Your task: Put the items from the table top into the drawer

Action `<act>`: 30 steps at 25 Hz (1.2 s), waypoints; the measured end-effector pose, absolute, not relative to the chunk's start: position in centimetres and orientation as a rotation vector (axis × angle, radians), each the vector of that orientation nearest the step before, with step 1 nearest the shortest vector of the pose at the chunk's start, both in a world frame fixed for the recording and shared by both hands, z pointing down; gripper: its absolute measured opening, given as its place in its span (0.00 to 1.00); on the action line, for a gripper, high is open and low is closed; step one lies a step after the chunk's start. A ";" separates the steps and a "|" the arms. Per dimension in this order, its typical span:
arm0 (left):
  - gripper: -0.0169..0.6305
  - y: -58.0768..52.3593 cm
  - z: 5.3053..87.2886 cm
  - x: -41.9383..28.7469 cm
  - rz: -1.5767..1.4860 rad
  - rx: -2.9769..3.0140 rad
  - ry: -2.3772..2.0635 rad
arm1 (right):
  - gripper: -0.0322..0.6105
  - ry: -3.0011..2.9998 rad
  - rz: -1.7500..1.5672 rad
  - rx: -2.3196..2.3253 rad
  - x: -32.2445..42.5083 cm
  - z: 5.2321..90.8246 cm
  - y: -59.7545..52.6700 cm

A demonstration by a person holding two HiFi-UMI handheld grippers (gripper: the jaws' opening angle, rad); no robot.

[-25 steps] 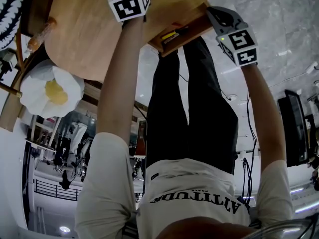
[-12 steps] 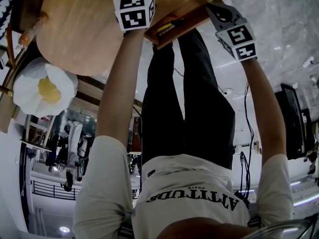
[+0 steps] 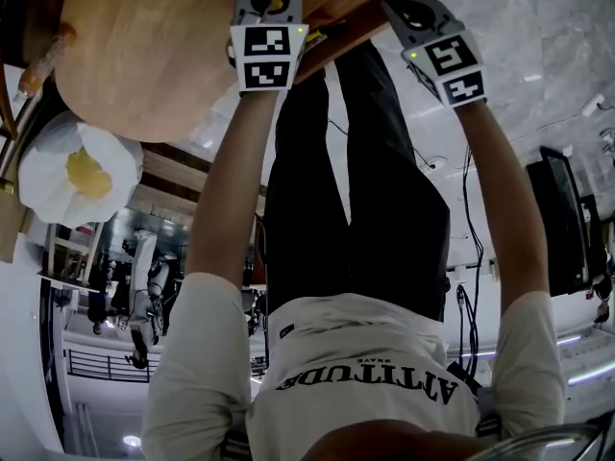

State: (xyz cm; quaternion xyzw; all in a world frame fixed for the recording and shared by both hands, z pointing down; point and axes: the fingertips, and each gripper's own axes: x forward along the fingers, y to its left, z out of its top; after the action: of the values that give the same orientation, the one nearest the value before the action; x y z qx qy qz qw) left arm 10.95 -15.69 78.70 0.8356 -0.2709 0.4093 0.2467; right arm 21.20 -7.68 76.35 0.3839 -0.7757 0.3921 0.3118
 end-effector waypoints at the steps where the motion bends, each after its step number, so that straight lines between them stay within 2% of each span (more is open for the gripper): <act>1: 0.15 -14.9 78.6 11.1 1.111 2.284 -0.725 | 0.08 -2.047 1.036 1.013 21.1 76.4 -7.6; 13: 0.15 -8.0 79.0 10.8 1.108 2.301 -0.633 | 0.08 -2.047 1.016 0.977 20.8 76.7 -7.1; 30: 0.15 -1.0 83.8 8.3 1.249 2.382 -0.451 | 0.08 -2.050 1.015 0.893 17.0 78.7 -4.9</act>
State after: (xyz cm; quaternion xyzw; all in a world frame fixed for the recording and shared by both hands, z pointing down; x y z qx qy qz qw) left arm 8.33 -1.00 83.82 0.8548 -0.1619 0.4482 0.2056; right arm 17.03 -4.94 78.73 0.3426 -0.7863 0.3892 0.3361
